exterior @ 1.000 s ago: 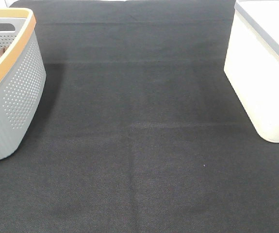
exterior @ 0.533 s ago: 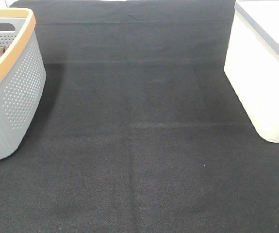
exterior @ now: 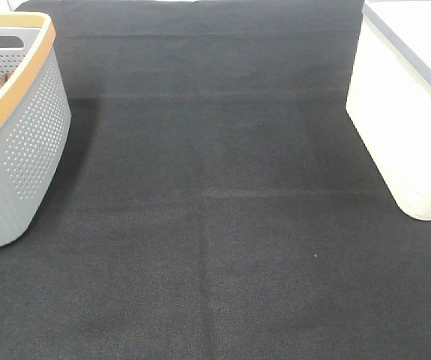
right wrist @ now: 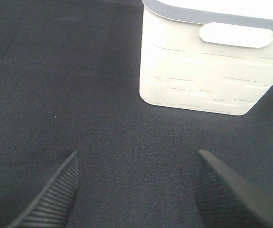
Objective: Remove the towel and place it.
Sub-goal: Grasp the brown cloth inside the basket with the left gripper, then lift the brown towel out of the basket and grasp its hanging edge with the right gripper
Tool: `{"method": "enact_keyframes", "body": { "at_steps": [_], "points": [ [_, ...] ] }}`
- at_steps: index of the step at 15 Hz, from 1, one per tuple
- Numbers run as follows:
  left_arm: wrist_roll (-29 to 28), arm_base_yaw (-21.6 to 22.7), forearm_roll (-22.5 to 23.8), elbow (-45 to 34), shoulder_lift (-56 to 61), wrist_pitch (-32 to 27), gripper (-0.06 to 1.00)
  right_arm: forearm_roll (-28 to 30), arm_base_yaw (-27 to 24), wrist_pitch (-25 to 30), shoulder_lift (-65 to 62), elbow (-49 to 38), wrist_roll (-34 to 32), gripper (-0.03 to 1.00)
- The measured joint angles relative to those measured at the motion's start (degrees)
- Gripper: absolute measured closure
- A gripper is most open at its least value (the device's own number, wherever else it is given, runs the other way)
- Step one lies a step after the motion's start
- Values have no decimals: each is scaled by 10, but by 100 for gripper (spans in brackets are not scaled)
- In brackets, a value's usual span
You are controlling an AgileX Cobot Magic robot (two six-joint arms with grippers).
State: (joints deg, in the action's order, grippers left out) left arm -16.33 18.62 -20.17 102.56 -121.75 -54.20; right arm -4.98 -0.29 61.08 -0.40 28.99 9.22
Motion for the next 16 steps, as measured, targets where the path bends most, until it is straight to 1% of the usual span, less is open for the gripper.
{"method": "enact_keyframes", "body": {
  "at_steps": [1, 2, 4, 7, 10, 12, 13, 16],
  "points": [
    [6, 0, -4, 2, 0, 2, 94, 0, 0, 0, 0, 0, 0, 32],
    [25, 0, -15, 14, 0, 1, 94, 0, 0, 0, 0, 0, 0, 32],
    [62, 0, -44, 56, 0, -18, 94, 0, 0, 0, 0, 0, 0, 32],
    [104, 0, -97, 141, 2, -72, 94, 0, 0, 0, 0, 0, 0, 32],
    [115, 0, -161, 202, 17, -79, 94, 1, 0, 0, 0, 0, 0, 32],
    [137, 0, -227, 240, 27, -80, 94, 1, 0, 0, 0, 0, 0, 32],
    [163, 0, -289, 252, 40, -78, 94, 1, 0, 0, 0, 0, 0, 32],
    [207, -1, -413, 254, 63, -69, 94, 1, 0, 0, 0, 0, 0, 33]
  ]
}}
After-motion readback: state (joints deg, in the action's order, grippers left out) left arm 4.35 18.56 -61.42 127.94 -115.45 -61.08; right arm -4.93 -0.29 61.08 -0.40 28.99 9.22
